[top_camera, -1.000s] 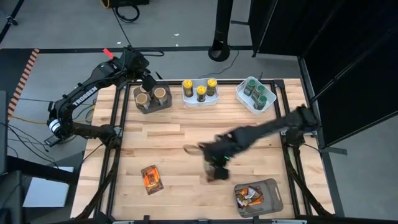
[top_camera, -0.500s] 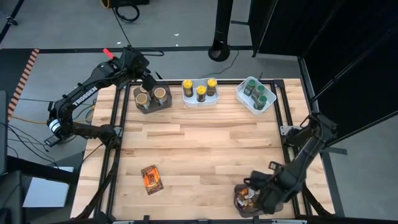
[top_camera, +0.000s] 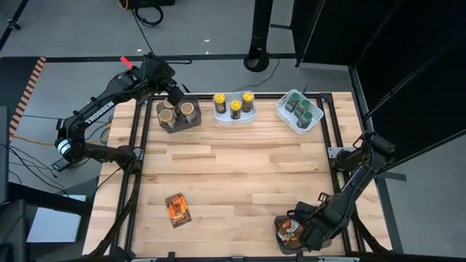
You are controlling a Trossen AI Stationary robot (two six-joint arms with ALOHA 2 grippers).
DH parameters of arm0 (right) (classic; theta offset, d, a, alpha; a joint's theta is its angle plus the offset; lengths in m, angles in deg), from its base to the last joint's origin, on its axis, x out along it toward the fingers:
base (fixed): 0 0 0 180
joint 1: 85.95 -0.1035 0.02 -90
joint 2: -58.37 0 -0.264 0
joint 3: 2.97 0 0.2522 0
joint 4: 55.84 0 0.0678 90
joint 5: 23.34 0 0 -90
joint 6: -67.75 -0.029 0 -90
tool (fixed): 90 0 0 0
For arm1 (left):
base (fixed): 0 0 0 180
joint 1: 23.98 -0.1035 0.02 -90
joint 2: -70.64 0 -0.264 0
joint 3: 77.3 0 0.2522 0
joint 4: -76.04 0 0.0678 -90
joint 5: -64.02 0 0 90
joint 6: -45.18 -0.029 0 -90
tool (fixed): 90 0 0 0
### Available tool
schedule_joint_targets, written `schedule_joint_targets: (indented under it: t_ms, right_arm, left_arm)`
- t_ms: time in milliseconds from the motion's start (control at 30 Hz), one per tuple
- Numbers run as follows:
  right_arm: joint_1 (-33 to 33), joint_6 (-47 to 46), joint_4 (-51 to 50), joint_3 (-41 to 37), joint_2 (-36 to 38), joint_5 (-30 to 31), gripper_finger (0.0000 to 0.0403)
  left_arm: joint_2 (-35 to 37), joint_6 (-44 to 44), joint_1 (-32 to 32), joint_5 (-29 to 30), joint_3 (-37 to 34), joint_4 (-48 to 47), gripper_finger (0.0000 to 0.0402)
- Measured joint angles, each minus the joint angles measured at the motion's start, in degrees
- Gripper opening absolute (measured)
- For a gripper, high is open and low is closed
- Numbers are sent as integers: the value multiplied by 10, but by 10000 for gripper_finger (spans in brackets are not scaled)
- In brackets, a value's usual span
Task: Sort spices by type
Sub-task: Put the orange seasoning pack into the bottom black bin
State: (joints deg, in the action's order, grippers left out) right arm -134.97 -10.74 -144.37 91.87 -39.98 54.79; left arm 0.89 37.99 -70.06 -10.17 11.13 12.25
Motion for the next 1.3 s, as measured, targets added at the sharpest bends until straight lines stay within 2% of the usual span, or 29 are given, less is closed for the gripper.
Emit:
schedule_joint_targets:
  t_ms: [133, 367, 533, 967, 1200, 1300]
  right_arm:
    - [-3, 2, 2, 0, 0, -6, 71]
    - [-9, 24, 47, 0, 0, -8, 77]
    - [-5, 31, 41, 0, 0, 12, 91]
    - [1, 37, 20, 0, 0, 25, 152]
    - [57, 102, 77, 7, 0, 112, 206]
    - [103, 157, 103, 15, 0, 165, 224]
  left_arm:
    - [0, 0, 0, 0, 0, 0, 337]
    - [0, -1, 0, 0, 0, 0, 337]
    - [0, -10, 0, 0, 0, 0, 337]
    - [0, -12, 0, 0, 0, -4, 337]
    - [0, -34, 0, -9, 0, -41, 337]
    - [0, -58, 0, -73, 0, -100, 337]
